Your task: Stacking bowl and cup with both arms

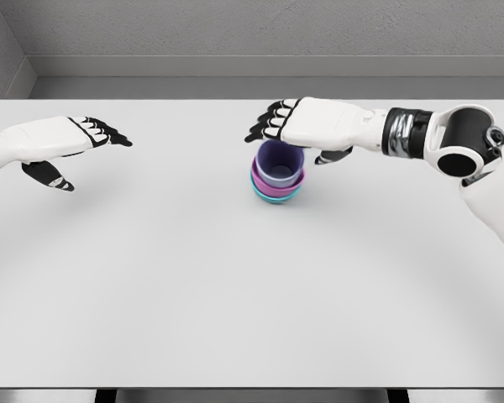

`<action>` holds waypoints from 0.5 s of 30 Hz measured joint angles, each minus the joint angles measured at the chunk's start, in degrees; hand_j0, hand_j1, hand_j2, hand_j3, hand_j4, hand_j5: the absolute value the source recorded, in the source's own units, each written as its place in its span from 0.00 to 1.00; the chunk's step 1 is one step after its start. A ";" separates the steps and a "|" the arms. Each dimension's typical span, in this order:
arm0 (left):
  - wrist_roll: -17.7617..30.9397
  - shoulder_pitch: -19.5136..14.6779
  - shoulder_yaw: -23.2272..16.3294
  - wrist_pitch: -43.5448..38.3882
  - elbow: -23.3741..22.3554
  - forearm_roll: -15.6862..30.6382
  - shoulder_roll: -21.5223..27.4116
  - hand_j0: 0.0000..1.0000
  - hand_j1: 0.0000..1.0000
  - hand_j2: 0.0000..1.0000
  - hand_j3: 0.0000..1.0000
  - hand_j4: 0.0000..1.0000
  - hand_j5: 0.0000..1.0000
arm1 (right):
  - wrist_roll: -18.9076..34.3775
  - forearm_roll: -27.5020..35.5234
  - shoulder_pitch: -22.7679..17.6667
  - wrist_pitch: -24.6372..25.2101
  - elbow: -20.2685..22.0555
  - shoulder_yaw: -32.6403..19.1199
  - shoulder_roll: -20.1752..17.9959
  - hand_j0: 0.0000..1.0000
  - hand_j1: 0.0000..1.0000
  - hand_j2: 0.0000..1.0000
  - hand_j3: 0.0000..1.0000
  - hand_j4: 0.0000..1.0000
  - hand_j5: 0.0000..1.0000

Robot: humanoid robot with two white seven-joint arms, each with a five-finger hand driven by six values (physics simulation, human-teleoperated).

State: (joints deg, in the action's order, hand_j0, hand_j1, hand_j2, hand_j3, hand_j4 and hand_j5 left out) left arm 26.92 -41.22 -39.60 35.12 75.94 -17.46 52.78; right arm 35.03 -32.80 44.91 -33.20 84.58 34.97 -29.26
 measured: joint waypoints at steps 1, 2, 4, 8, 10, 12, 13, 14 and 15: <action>0.00 0.00 0.00 0.00 0.00 0.01 0.00 1.00 1.00 1.00 1.00 1.00 1.00 | 0.00 0.02 0.00 0.00 0.06 -0.08 -0.02 1.00 1.00 1.00 1.00 1.00 1.00; 0.00 0.00 0.00 0.00 0.00 0.00 0.00 1.00 1.00 1.00 1.00 1.00 1.00 | 0.00 0.06 0.00 -0.01 0.14 -0.17 -0.03 1.00 1.00 1.00 1.00 1.00 1.00; 0.00 0.00 0.00 0.00 0.01 0.04 -0.01 1.00 1.00 1.00 1.00 1.00 1.00 | 0.00 0.20 -0.09 -0.05 0.27 -0.32 -0.07 1.00 1.00 1.00 1.00 1.00 1.00; 0.00 0.00 0.00 0.00 0.01 0.07 -0.01 1.00 1.00 1.00 1.00 1.00 1.00 | 0.00 0.36 -0.09 -0.08 0.40 -0.47 -0.13 1.00 1.00 1.00 1.00 1.00 1.00; 0.00 0.00 0.00 0.00 0.02 0.07 -0.01 1.00 1.00 1.00 1.00 1.00 1.00 | 0.00 0.41 0.00 -0.08 0.45 -0.52 -0.14 1.00 1.00 1.00 1.00 1.00 1.00; 0.00 0.00 0.00 0.00 0.03 0.07 -0.01 1.00 1.00 1.00 1.00 1.00 1.00 | 0.00 0.44 0.00 -0.08 0.47 -0.54 -0.14 1.00 1.00 1.00 1.00 1.00 1.00; 0.00 0.00 0.00 0.00 0.04 0.08 -0.01 1.00 1.00 1.00 1.00 1.00 1.00 | 0.00 0.44 0.00 -0.09 0.51 -0.54 -0.15 1.00 1.00 1.00 1.00 1.00 1.00; 0.00 0.00 0.00 0.00 0.03 0.08 -0.01 1.00 1.00 1.00 1.00 1.00 1.00 | 0.00 0.44 0.00 -0.09 0.58 -0.55 -0.18 1.00 1.00 1.00 1.00 1.00 1.00; 0.00 0.00 0.00 0.00 0.04 0.07 -0.01 1.00 1.00 1.00 1.00 1.00 1.00 | 0.00 0.44 -0.09 -0.10 0.79 -0.72 -0.22 1.00 1.00 1.00 1.00 1.00 1.00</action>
State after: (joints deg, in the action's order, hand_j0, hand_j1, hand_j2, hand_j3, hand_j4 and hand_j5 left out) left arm 26.92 -41.22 -39.60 35.12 75.97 -17.39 52.77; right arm 35.03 -32.36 44.82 -33.30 85.36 34.26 -29.48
